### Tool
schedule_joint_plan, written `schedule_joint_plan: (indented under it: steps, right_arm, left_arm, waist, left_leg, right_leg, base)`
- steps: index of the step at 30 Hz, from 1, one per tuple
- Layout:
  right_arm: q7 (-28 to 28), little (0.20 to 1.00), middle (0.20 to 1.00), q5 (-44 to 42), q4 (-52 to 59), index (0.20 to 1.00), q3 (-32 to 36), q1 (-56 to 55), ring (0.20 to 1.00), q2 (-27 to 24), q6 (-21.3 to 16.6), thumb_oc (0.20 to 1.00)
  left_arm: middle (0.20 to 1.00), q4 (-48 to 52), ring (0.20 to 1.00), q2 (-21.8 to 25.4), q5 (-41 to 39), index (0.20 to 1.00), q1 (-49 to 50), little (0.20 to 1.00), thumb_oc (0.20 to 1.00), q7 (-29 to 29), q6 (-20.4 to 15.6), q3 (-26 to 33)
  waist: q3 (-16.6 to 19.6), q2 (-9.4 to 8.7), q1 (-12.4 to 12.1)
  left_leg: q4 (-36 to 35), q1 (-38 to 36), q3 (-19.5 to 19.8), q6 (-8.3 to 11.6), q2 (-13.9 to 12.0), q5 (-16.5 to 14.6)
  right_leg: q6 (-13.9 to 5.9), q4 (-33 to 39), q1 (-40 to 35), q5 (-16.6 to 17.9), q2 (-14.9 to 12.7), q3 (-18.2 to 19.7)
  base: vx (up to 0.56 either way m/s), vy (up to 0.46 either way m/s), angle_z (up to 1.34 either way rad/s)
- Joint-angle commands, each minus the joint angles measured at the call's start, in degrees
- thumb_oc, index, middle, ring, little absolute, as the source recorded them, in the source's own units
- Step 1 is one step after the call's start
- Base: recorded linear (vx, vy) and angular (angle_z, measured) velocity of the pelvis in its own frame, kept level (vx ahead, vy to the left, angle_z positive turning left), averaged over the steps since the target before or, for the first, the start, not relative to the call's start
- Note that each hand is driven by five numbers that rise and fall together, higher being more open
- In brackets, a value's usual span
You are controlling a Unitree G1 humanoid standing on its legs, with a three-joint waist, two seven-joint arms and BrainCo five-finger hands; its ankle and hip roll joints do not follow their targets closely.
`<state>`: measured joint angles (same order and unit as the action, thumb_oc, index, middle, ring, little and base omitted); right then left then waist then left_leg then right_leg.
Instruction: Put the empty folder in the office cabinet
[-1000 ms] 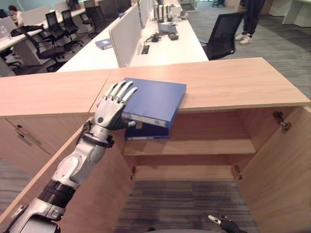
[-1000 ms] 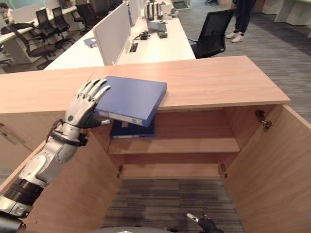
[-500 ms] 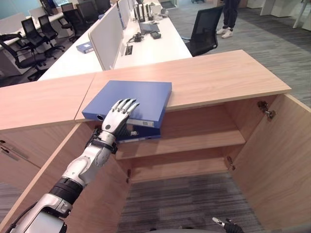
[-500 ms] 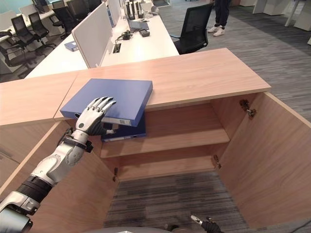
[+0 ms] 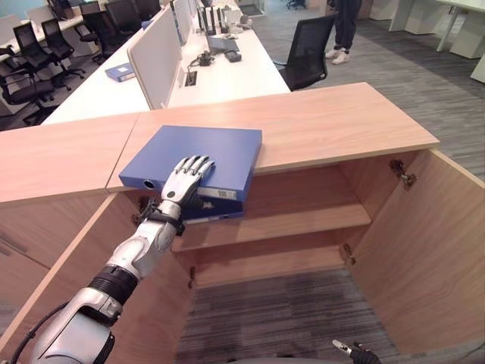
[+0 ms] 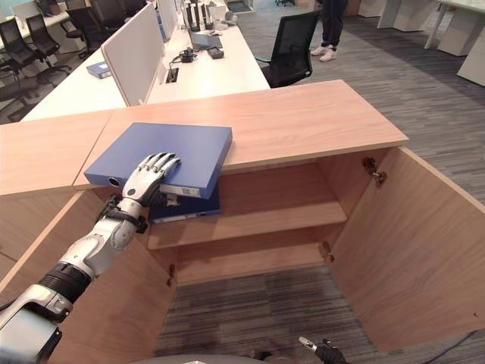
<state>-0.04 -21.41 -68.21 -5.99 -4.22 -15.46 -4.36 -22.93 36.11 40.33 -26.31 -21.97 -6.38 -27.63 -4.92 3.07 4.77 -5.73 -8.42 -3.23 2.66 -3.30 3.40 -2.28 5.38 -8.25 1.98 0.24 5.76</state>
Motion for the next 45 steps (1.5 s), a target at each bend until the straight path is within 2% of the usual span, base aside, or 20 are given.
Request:
schedule_joint_plan:
  steps: [1, 2, 3, 4, 5, 6, 20, 21, 28, 32, 33, 34, 37, 38, 39, 42, 45]
  right_arm:
    - [-0.51, 1.0, 1.0, -2.54, -2.92, 1.0, 0.35, 1.48, 1.0, 0.02, -1.09, 1.0]
    - [-0.54, 1.0, 1.0, -2.57, -2.94, 1.0, 0.34, 1.53, 1.0, -0.03, -1.08, 1.0]
    - [-0.63, 1.0, 1.0, -2.63, -3.01, 1.0, 0.38, 1.59, 1.0, -0.11, -1.08, 1.0]
    - [-0.73, 1.0, 1.0, -2.75, -3.08, 1.0, 0.52, 1.69, 1.0, -0.19, -1.08, 1.0]
    - [-0.75, 1.0, 1.0, -3.05, -3.05, 1.0, 0.75, 1.81, 1.0, -0.27, -1.09, 1.0]
    - [-0.67, 1.0, 1.0, -3.64, -2.99, 1.0, 1.03, 1.86, 1.0, -0.31, -1.09, 1.0]
    - [-0.77, 1.0, 1.0, -6.26, -2.54, 1.0, 1.84, 2.26, 1.0, 0.09, -1.27, 1.0]
    - [-0.3, 1.0, 1.0, -6.43, -1.73, 1.0, 1.05, 2.57, 1.0, 0.51, -1.31, 1.0]
    - [0.49, 1.0, 1.0, -5.38, -2.44, 1.0, -0.42, 3.86, 1.0, 2.05, -0.63, 1.0]
    - [0.94, 1.0, 1.0, -5.24, -2.71, 1.0, -0.86, 3.97, 1.0, 2.6, -0.54, 1.0]
    - [1.17, 1.0, 1.0, -5.23, -2.4, 1.0, -1.1, 4.28, 1.0, 3.01, -0.58, 1.0]
    - [1.18, 1.0, 1.0, -5.23, -2.4, 1.0, -1.17, 4.28, 1.0, 2.97, -0.58, 1.0]
    - [1.99, 1.0, 1.0, -6.0, -1.11, 1.0, -1.53, 5.0, 1.0, 3.1, -0.53, 1.0]
    - [2.5, 1.0, 1.0, -6.73, 0.58, 1.0, -1.66, 5.47, 1.0, 3.0, -0.43, 1.0]
    - [2.86, 1.0, 1.0, -7.04, 1.38, 1.0, -1.68, 6.13, 1.0, 2.84, -0.24, 1.0]
    - [3.31, 1.0, 1.0, -6.82, 1.66, 1.0, -2.07, 6.95, 1.0, 2.64, 0.28, 1.0]
    - [3.59, 1.0, 1.0, -6.74, 1.47, 1.0, -2.22, 7.2, 1.0, 2.78, 0.58, 1.0]
  left_arm:
    - [1.0, -2.81, 1.0, 0.58, 0.34, 1.0, -7.95, 1.0, 1.0, -2.57, 0.8, 0.3]
    - [1.0, -3.29, 1.0, 0.47, 0.47, 1.0, -8.02, 1.0, 1.0, -2.65, 0.96, 0.09]
    - [0.586, -3.92, 0.586, 0.37, 0.57, 0.586, -8.31, 0.586, 0.586, -2.74, 1.23, -0.12]
    - [0.388, -4.25, 0.388, 0.27, 0.55, 0.388, -8.44, 0.388, 0.388, -2.66, 1.25, -0.33]
    - [0.344, -4.49, 0.344, 0.2, 0.43, 0.344, -8.41, 0.344, 0.344, -2.61, 1.34, -0.31]
    - [0.2, -5.01, 0.2, 0.02, 0.2, 0.2, -8.48, 0.2, 0.2, -2.67, 1.4, -0.35]
    - [0.2, -4.04, 0.2, -0.59, -3.52, 0.2, -8.57, 0.2, 0.2, -3.11, 1.49, 1.88]
    - [0.2, 0.93, 0.2, 0.46, -5.76, 0.2, -11.14, 0.2, 0.2, -3.96, 0.82, 3.6]
    - [0.2, 20.04, 0.2, 2.37, -10.69, 0.2, -12.09, 0.2, 0.2, -4.07, -3.22, 11.54]
    - [0.2, 24.76, 0.2, 2.04, -13.79, 0.2, -10.25, 0.2, 0.2, -3.42, -4.79, 14.92]
    - [0.2, 28.64, 0.2, 1.63, -17.5, 0.2, -8.42, 0.2, 0.2, -2.63, -6.32, 17.72]
    - [0.2, 28.8, 0.2, 1.65, -17.54, 0.2, -8.26, 0.2, 0.2, -2.52, -6.27, 17.87]
    - [0.2, 34.69, 0.2, -0.14, -29.73, 0.2, -4.56, 0.2, 0.2, -0.08, -9.48, 22.2]
    - [0.2, 37.14, 0.2, -2.34, -44.46, 0.2, -1.45, 0.2, 0.2, 5.45, -12.61, 24.18]
    - [0.2, 38.35, 0.2, -3.96, -55.85, 0.2, 0.25, 0.2, 0.2, 9.65, -13.84, 25.14]
    - [0.2, 40.54, 0.2, -5.9, -66.77, 0.2, 2.32, 0.2, 0.2, 14.16, -14.02, 25.95]
    - [0.2, 42.3, 0.2, -6.92, -71.45, 0.2, 3.78, 0.2, 0.2, 16.05, -14.07, 26.66]
  waist:
    - [0.34, -1.55, 0.42]
    - [0.36, -1.55, 0.44]
    - [0.45, -1.55, 0.47]
    - [0.46, -1.55, 0.51]
    - [0.41, -1.56, 0.56]
    - [0.43, -1.58, 0.64]
    - [0.71, -1.59, 0.64]
    - [0.71, -1.44, 0.19]
    - [0.83, -1.25, -1.75]
    - [0.99, -1.22, -2.3]
    - [0.95, -1.21, -2.84]
    - [1.01, -1.18, -2.77]
    - [1.11, -1.16, -3.49]
    - [1.09, -1.08, -3.87]
    - [1.04, -1.0, -4.13]
    - [1.02, -0.96, -4.47]
    - [0.92, -1.01, -4.82]
  left_leg:
    - [0.73, -1.98, -0.1, 3.02, -2.11, -5.61]
    - [0.73, -2.01, -0.1, 3.03, -2.13, -5.61]
    - [0.73, -2.03, -0.1, 3.04, -2.15, -5.61]
    - [0.73, -2.0, -0.16, 3.05, -2.15, -5.6]
    - [0.73, -2.06, -0.21, 3.07, -2.15, -5.63]
    - [0.73, -2.14, -0.24, 3.07, -2.16, -5.64]
    - [0.73, -2.47, 0.02, 3.03, -2.05, -5.74]
    - [0.73, -2.2, 0.36, 3.04, -2.04, -5.48]
    - [0.73, -1.34, 1.33, 2.88, -1.64, -4.54]
    - [0.73, -1.34, 1.68, 2.84, -1.48, -4.76]
    - [0.73, -0.93, 2.01, 2.81, -1.33, -4.19]
    - [0.73, -0.87, 2.02, 2.82, -1.33, -4.17]
    - [0.73, -0.69, 2.57, 2.69, -1.1, -3.96]
    - [0.73, -0.6, 2.6, 2.66, -1.06, -3.9]
    - [0.73, -0.48, 2.74, 2.6, -0.99, -3.82]
    - [0.73, -0.48, 3.01, 2.5, -0.94, -3.86]
    - [0.73, -0.37, 3.16, 2.47, -0.86, -3.82]
  right_leg:
    - [-5.29, -1.51, -1.42, -4.6, -4.63, -1.5]
    - [-5.29, -1.55, -1.4, -4.64, -4.61, -1.48]
    - [-5.3, -1.59, -1.39, -4.68, -4.53, -1.54]
    - [-5.3, -1.6, -1.4, -4.71, -4.54, -1.56]
    - [-5.3, -1.69, -1.38, -4.74, -4.52, -1.54]
    - [-5.31, -1.68, -1.43, -4.77, -4.52, -1.53]
    - [-5.2, -2.12, -1.68, -5.21, -4.73, -1.66]
    - [-5.19, -2.13, -1.74, -5.17, -4.85, -1.9]
    - [-4.79, -1.86, -1.83, -4.75, -5.01, -2.93]
    - [-4.7, -1.4, -2.14, -4.8, -5.09, -3.31]
    - [-4.53, -1.44, -1.94, -4.43, -5.06, -3.42]
    - [-4.53, -1.45, -1.88, -4.42, -5.06, -3.43]
    - [-4.41, -1.36, -2.03, -4.25, -5.14, -3.77]
    - [-4.33, -1.35, -2.07, -4.23, -5.21, -3.93]
    - [-4.25, -1.39, -2.05, -4.23, -5.21, -3.92]
    - [-4.1, -1.41, -2.14, -4.3, -5.15, -4.06]
    - [-4.04, -1.39, -2.19, -4.29, -5.13, -4.17]
  base:
    - [0.0, 0.0, 0.0]
    - [0.0, 0.0, 0.0]
    - [0.01, 0.014, -0.03]
    - [0.01, 0.017, -0.04]
    - [0.0, 0.0, 0.0]
    - [0.0, 0.0, 0.0]
    - [-0.01, -0.001, 0.0]
    - [-0.05, -0.013, 0.03]
    - [-0.05, -0.011, 0.06]
    - [-0.03, -0.009, 0.11]
    - [-0.05, -0.012, 0.03]
    - [-0.06, -0.011, 0.05]
    - [-0.03, -0.007, 0.14]
    - [-0.05, -0.008, 0.1]
    - [-0.06, -0.009, 0.07]
    - [-0.03, -0.002, 0.04]
    - [0.0, 0.0, 0.0]
